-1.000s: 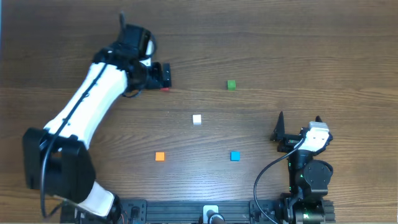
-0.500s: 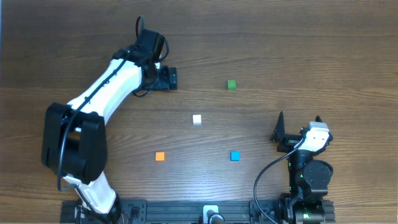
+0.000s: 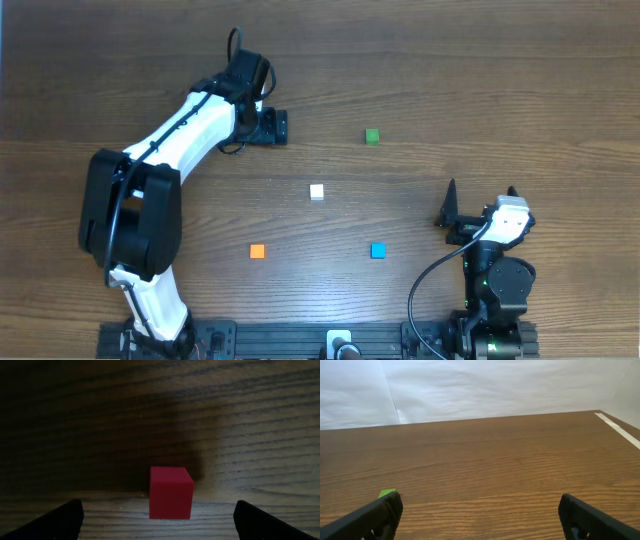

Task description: Stack Cubes

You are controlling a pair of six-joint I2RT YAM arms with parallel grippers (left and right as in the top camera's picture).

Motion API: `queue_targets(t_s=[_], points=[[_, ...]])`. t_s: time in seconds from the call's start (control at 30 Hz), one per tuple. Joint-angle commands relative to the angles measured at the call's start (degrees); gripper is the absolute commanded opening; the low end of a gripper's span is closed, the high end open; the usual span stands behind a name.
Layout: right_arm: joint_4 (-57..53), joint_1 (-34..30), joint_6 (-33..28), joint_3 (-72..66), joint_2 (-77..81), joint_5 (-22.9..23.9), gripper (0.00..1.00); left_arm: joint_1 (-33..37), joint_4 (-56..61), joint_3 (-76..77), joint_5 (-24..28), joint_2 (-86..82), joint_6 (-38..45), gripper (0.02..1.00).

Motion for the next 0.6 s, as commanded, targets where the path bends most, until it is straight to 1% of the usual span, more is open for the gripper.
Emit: queue_targets(t_s=[0.03, 0.23, 0.4, 0.6], points=[[0.1, -0.3, -0.1, -0.4, 0.0, 0.5, 0.991, 0.0, 0.2, 1.3, -0.5, 2.3, 1.2, 0.952], [0.1, -0.3, -0.1, -0.4, 0.0, 0.5, 0.991, -0.2, 0.4, 1.3, -0.5, 3.3, 1.3, 0.890], [0.1, -0.3, -0.1, -0.4, 0.0, 0.5, 0.993, -0.3, 1.7, 1.3, -0.5, 3.3, 1.2, 0.816], [0.1, -0.3, -0.1, -0.4, 0.0, 0.5, 0.993, -0.3, 2.2, 1.3, -0.7, 3.3, 1.2, 0.781]])
